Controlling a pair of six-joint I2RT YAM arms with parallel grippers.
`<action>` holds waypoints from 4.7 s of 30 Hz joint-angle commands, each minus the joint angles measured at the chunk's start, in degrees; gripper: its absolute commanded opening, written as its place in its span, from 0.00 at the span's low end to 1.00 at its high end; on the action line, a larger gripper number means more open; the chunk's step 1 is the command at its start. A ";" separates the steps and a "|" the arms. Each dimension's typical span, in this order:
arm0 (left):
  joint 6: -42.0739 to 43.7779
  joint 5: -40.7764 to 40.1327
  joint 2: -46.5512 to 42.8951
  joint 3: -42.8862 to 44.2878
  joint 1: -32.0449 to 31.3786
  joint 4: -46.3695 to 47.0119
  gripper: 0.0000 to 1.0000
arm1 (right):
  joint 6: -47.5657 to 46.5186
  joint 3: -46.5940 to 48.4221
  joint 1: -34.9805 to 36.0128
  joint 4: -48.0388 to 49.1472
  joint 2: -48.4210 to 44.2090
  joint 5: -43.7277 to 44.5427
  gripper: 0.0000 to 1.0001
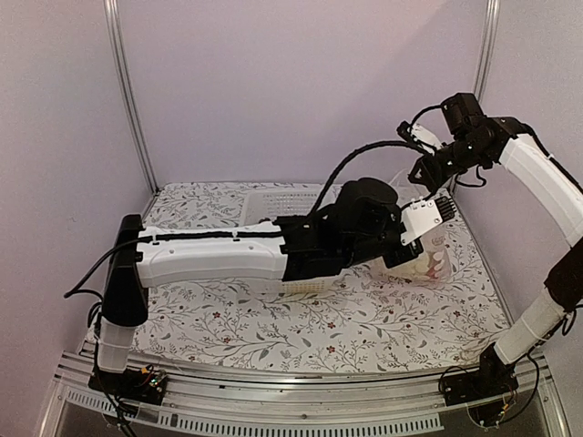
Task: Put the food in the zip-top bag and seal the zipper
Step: Adjust the zipper food storage bag at the center of the board, then pick up the fake fruit from the bin.
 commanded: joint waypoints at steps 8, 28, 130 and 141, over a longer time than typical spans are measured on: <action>-3.53 0.33 11.23 12.34 3.75 -7.05 0.00 | 2.68 2.81 -0.17 -0.36 1.98 -6.39 0.00; -4.00 -1.02 9.86 8.84 3.71 3.76 0.07 | 3.32 -5.56 -1.09 7.77 -1.19 1.59 0.00; -19.85 22.67 3.60 -18.80 25.96 -32.46 1.00 | 0.77 -51.28 0.79 39.52 -24.10 -5.64 0.00; -19.86 16.94 3.29 -17.72 26.05 -35.31 0.95 | 0.77 -51.55 0.69 39.43 -24.80 -5.63 0.00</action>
